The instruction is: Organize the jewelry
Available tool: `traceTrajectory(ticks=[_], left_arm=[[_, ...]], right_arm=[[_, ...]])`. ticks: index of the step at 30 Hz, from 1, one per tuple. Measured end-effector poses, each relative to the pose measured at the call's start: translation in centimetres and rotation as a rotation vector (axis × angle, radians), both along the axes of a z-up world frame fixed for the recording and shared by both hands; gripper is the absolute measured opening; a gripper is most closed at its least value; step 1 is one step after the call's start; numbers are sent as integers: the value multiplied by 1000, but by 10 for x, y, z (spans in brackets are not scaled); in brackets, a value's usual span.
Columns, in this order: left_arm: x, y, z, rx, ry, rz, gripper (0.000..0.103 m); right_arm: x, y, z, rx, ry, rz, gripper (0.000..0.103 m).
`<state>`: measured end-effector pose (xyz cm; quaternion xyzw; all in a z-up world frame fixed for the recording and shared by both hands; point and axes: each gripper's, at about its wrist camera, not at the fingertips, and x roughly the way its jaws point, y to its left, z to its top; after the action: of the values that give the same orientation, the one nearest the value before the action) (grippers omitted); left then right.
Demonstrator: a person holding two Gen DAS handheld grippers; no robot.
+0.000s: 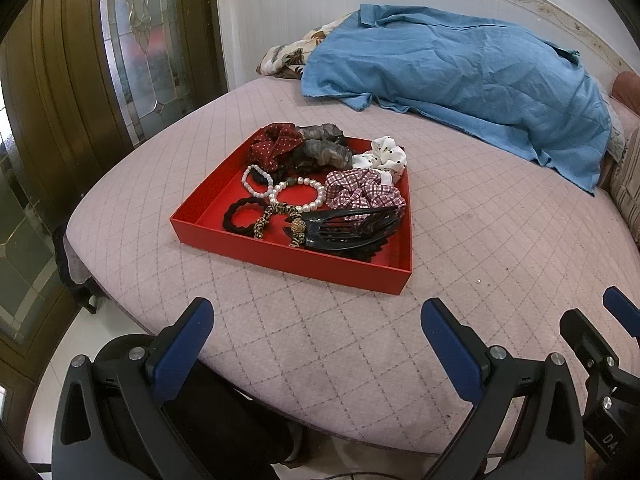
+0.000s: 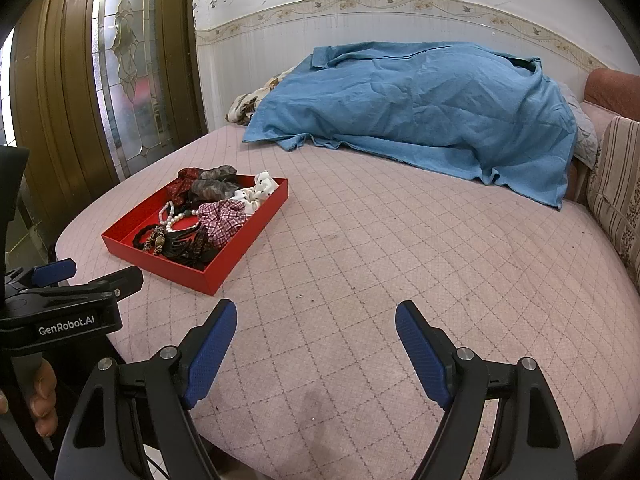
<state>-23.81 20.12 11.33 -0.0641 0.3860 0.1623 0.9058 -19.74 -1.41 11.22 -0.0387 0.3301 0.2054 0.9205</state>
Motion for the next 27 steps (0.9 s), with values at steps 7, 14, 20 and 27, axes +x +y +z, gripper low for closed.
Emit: traceTrajectory(ticks=[7,14,20,27], left_arm=[[-2,1,-1,-1,1,2,103],[-2,6,-2,-7,2,13,103],[4,11,-1,-11,12,33,103],[23,-1,6,-25,23,-8,103]], right_arm=[[0,1,0,0,1,-1,86],[-2,4,-1,0,6,13,86],[-3,5,-3,4,8,35,86],[5,-3,-7,21,29,40,86]])
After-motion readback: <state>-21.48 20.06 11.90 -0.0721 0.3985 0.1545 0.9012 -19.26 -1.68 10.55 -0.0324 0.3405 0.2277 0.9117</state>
